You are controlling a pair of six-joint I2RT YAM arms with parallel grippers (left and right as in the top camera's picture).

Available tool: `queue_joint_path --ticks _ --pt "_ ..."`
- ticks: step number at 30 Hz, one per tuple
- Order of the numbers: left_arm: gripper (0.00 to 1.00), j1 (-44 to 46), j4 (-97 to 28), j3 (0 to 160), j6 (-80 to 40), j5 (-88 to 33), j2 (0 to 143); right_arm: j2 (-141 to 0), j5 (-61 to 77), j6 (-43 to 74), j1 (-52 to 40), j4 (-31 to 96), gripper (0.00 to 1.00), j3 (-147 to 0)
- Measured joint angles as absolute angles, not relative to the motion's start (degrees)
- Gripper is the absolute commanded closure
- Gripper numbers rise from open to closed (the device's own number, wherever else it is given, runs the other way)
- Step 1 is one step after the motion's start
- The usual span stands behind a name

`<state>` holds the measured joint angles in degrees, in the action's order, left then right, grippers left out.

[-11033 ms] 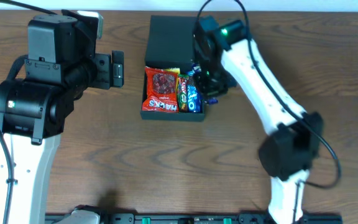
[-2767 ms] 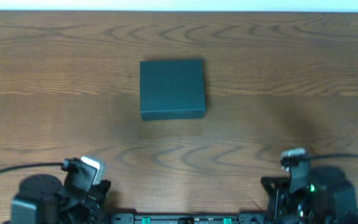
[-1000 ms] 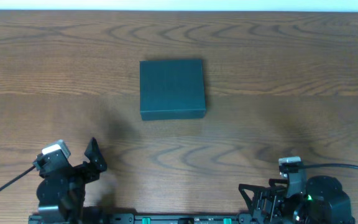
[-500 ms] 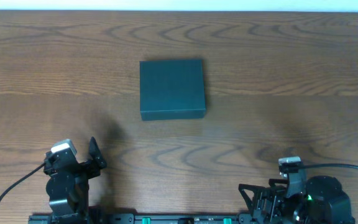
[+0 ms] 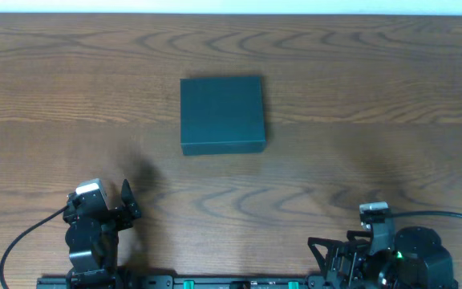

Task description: Pack container

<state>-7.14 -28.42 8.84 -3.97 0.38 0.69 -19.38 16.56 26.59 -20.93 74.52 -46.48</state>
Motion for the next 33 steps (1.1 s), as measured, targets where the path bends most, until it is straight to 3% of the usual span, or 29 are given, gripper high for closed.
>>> queue_joint_path --ticks 23,33 --pt "0.05 -7.1 -28.4 8.8 -3.9 0.4 0.7 -19.3 14.4 26.4 -20.9 72.8 0.01 -46.5" --pt "0.05 -7.1 -28.4 8.8 -3.9 0.2 0.7 -5.7 8.9 9.3 -21.3 54.3 0.01 -33.5"
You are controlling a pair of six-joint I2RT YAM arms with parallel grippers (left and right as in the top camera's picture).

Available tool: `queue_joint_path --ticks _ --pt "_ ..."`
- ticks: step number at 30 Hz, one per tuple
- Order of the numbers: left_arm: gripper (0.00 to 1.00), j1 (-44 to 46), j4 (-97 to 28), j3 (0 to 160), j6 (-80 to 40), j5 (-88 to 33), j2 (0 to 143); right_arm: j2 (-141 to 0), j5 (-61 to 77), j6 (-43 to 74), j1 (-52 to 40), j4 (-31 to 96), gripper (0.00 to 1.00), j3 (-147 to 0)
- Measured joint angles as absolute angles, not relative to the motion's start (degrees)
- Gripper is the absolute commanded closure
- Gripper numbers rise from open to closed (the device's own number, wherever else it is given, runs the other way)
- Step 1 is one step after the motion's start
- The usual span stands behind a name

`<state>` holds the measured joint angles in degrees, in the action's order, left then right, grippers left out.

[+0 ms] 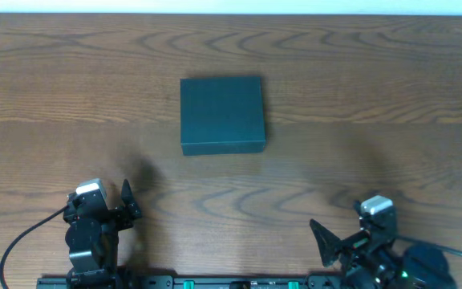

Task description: Pack container

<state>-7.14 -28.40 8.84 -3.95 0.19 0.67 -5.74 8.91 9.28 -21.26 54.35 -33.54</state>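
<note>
A dark teal square box (221, 114) with its lid on sits flat on the wooden table, in the middle and towards the far side. My left gripper (128, 201) is low at the near left edge, well short of the box. Its fingers overlap from above, so their gap does not show. My right gripper (325, 238) is at the near right edge, pointing left, also far from the box. Whether its fingers are apart is unclear. Neither gripper holds anything that I can see.
The wooden table (391, 96) runs the full width of the view. Cables trail from both arm bases at the near edge. A black rail (215, 282) lies along the bottom between the arms.
My right arm has shifted at the near right edge: its wrist now sits a little higher and its dark finger points more clearly to the left. The left arm and the teal box are unchanged.
</note>
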Motion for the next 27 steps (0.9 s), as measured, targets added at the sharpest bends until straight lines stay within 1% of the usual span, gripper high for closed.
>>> queue_joint_path --ticks 6,10,15,27 --pt "0.05 -7.1 -28.4 8.8 -3.7 0.2 0.6 -0.9 7.6 6.0 -21.3 46.9 0.01 -20.3" --pt "0.05 -7.1 -28.4 8.8 -3.5 0.2 0.6 -0.9 7.8 5.4 -21.3 45.5 0.01 -14.5" --pt "0.05 -7.1 -28.4 8.8 -3.4 0.2 0.6 -0.8 8.1 5.3 -21.3 46.0 0.01 -10.6" --pt "0.05 -7.1 -28.4 8.8 -3.1 0.2 0.6 -0.8 8.1 5.3 -21.3 45.8 0.01 -10.4"
